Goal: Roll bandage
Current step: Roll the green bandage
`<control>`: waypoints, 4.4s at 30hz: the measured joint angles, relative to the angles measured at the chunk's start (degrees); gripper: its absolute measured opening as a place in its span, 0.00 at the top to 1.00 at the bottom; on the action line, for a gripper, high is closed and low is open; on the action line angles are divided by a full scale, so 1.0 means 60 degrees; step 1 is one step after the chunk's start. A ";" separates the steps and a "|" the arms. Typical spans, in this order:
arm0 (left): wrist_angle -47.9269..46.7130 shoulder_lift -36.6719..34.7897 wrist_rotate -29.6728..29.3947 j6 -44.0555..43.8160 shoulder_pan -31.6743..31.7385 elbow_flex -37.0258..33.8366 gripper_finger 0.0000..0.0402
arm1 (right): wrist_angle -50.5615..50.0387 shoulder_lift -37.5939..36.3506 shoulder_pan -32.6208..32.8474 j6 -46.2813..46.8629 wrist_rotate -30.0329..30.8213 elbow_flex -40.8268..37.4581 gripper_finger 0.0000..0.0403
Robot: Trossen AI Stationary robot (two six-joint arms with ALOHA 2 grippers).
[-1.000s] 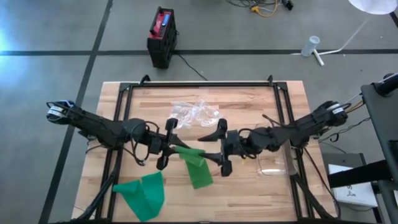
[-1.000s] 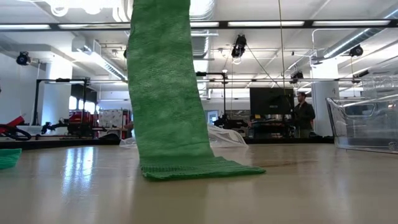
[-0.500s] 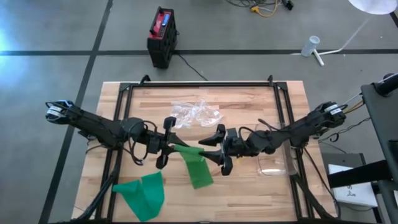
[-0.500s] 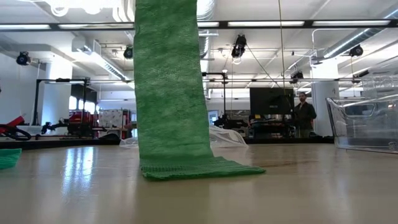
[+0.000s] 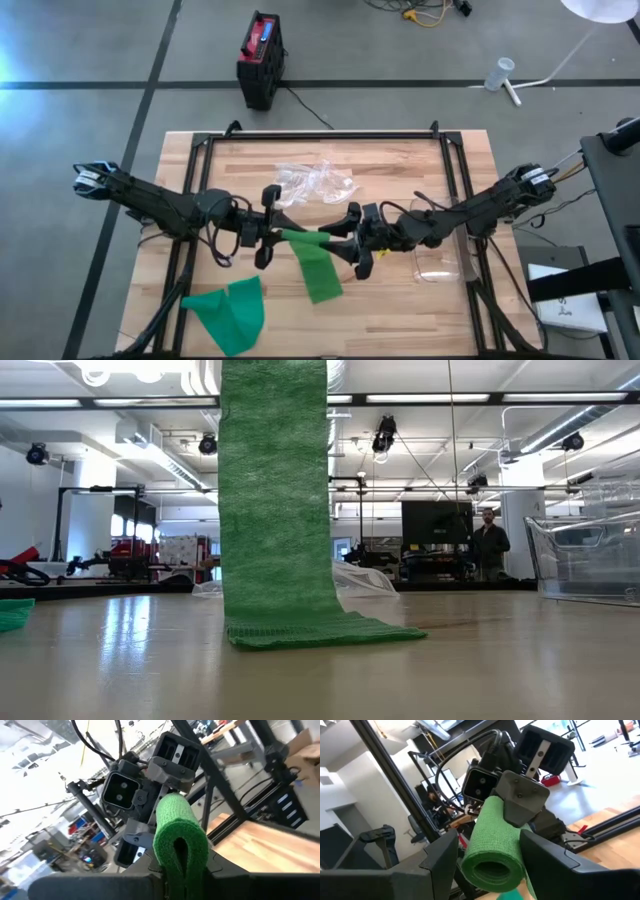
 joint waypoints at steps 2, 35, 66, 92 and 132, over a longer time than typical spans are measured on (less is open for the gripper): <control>0.0000 0.0000 -0.0188 0.0255 0.0000 0.0000 0.92 | -0.0079 -0.0001 -0.0011 0.0081 0.0048 0.0000 0.49; 0.0335 0.0036 -0.1002 -0.0063 0.0142 0.0004 0.85 | -0.0129 0.0018 -0.0306 -0.1111 0.1170 0.0011 0.75; 0.0078 -0.0390 -0.1180 -0.8037 0.0076 0.0011 0.38 | -0.0419 -0.0372 -0.0310 -0.4720 0.1244 0.0007 0.89; -0.0262 -0.0644 -0.1042 -0.6620 0.0423 0.0009 0.94 | -0.0574 -0.0413 -0.0324 -0.1046 0.1191 0.0007 0.75; -0.3617 -0.0491 -0.0155 -0.4283 0.0422 0.1845 0.94 | -0.3159 -0.0470 -0.0691 0.0087 -0.0114 0.1181 0.25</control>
